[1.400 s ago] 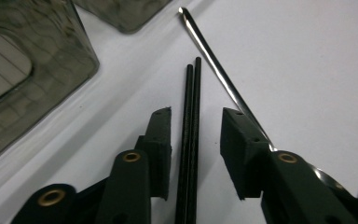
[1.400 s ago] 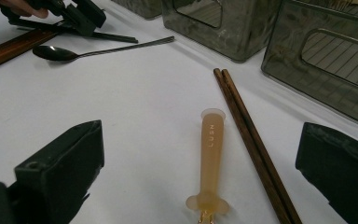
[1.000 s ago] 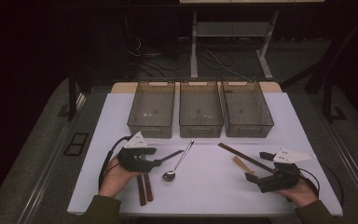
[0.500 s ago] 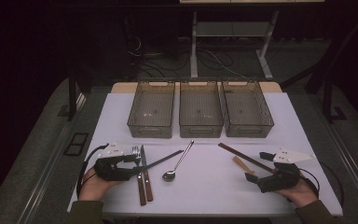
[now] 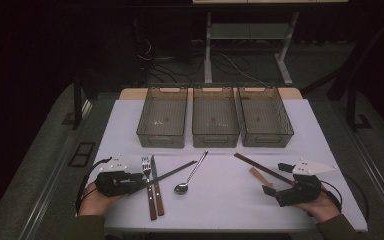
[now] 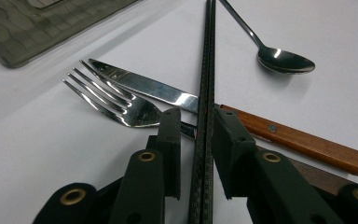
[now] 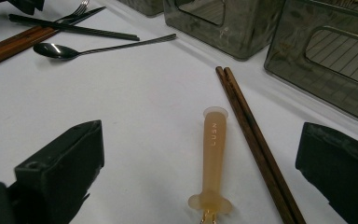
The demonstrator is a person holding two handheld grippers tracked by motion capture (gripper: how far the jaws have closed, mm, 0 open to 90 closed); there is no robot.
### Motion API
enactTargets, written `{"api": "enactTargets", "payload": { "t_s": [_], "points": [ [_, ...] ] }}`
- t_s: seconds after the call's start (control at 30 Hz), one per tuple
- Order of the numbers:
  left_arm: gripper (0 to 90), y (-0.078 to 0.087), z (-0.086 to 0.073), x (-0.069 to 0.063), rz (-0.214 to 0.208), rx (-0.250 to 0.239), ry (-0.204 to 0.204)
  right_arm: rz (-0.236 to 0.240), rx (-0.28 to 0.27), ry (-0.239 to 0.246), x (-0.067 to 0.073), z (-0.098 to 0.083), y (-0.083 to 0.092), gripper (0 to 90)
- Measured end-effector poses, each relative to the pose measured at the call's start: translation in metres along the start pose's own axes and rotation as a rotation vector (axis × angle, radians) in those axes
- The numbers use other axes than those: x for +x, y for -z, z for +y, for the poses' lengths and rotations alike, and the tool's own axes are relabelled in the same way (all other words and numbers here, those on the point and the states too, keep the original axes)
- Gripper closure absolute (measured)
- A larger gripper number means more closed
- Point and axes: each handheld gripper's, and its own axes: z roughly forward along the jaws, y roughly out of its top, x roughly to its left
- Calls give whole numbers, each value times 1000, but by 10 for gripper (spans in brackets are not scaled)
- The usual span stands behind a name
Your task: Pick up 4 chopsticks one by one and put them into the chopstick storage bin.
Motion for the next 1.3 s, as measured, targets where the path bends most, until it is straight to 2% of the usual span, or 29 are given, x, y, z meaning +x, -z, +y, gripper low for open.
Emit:
{"api": "enactTargets", "payload": {
  "t_s": [0.33,0.83,0.97,1.03,1.3],
  "points": [
    [768,-3,-1,1,-6,28,-10,-1,0,-1,0,0,0,13],
    [779,-5,-1,2,1,57,-23,-2,0,1,0,0,0,14],
    [782,-7,0,3,4,51,-13,-2,0,-1,0,0,0,13],
    [783,-6,0,4,8,66,-28,-2,0,1,-1,0,0,13],
    [787,-10,0,7,7,65,-17,-1,1,1,0,0,0,14]
  ]
}}
